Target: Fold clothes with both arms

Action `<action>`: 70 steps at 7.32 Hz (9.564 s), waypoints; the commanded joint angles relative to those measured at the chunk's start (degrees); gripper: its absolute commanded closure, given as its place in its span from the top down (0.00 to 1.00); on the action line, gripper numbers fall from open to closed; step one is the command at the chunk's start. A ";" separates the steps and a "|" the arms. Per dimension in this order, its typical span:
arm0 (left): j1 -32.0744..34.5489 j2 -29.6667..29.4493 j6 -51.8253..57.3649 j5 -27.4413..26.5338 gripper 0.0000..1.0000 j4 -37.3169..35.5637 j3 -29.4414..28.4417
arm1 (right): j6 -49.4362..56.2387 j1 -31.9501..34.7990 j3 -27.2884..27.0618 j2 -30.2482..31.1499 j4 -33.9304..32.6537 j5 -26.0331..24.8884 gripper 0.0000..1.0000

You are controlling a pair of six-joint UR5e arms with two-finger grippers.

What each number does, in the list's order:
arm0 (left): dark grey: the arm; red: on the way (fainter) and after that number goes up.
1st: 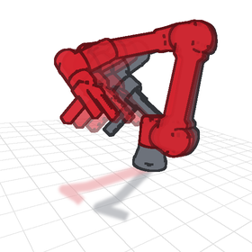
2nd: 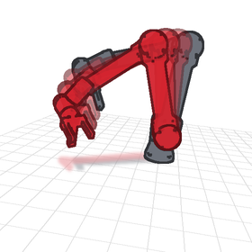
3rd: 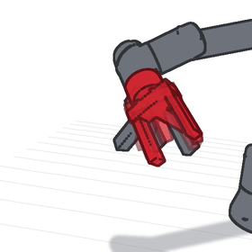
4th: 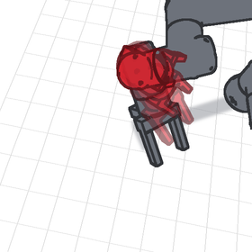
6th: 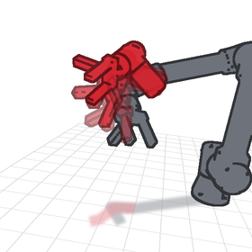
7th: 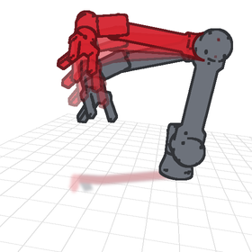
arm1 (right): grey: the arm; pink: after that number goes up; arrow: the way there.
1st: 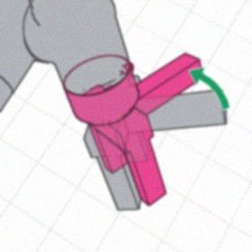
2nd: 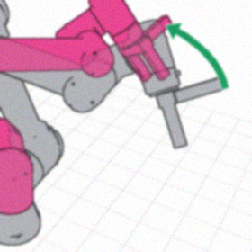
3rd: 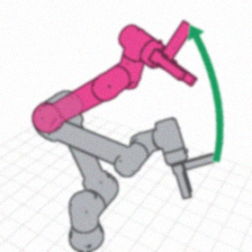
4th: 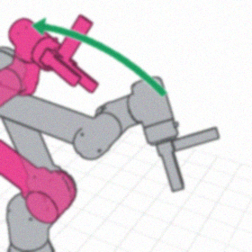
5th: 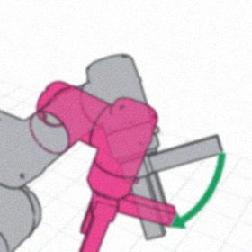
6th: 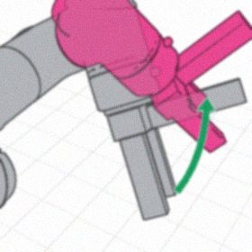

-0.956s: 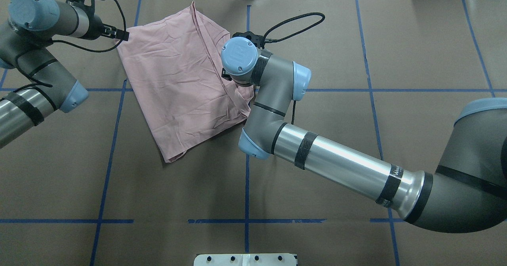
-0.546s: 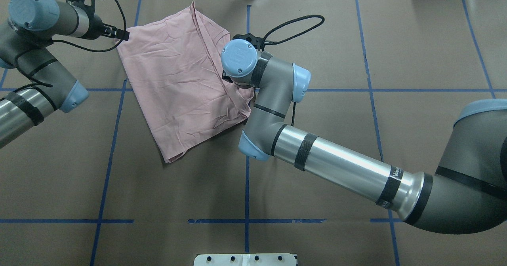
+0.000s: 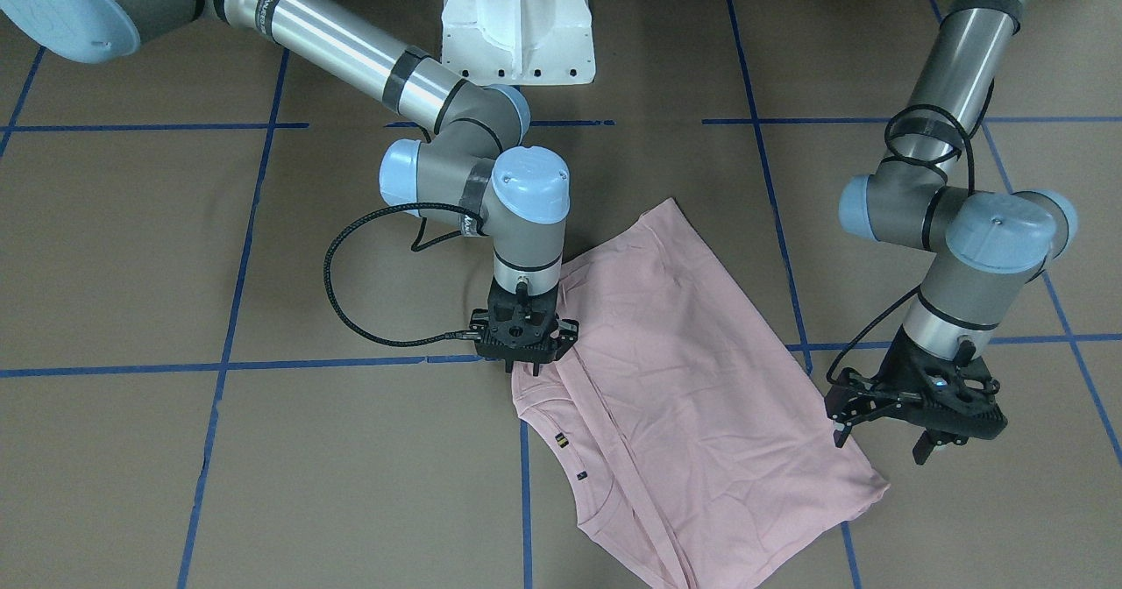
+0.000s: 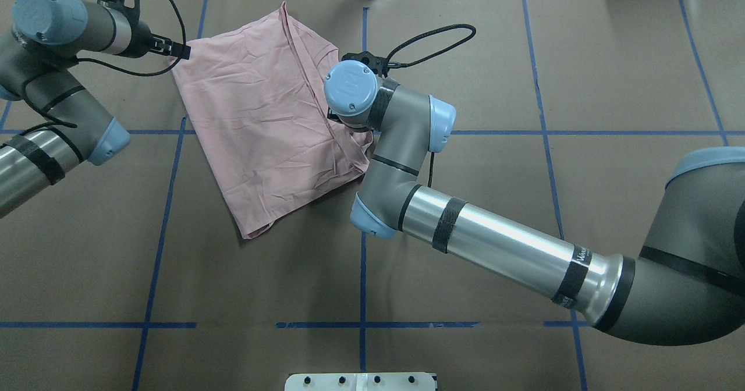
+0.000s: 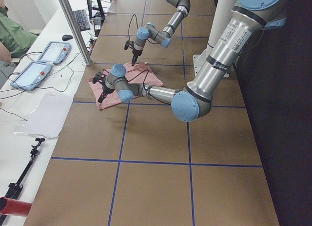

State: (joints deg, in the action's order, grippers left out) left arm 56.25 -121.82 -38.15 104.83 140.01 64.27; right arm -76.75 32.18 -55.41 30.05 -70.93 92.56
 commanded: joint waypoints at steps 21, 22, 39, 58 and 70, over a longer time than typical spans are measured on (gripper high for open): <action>-0.35 0.70 -0.53 1.60 1.00 0.00 1.47 | 6.70 -16.27 -42.96 17.69 -34.01 -12.06 1.00; -0.35 0.70 -0.53 1.60 1.00 0.00 1.47 | 7.13 -17.23 -41.90 17.50 -34.36 -12.14 1.00; -0.44 0.61 -0.61 1.60 1.00 0.00 1.47 | 13.64 -17.33 -41.62 17.85 -41.22 -12.67 0.00; -0.44 0.61 -0.61 3.19 1.00 0.00 1.47 | 22.07 -4.59 -29.93 18.10 -24.44 -4.67 1.00; -15.95 15.00 -30.88 7.51 1.00 -13.93 42.44 | -10.20 -1.04 -52.94 41.22 3.51 1.34 1.00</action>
State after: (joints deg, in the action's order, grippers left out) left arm 45.51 -110.22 -61.87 113.60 131.35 96.61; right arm -77.91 33.71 -105.35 68.68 -69.94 97.40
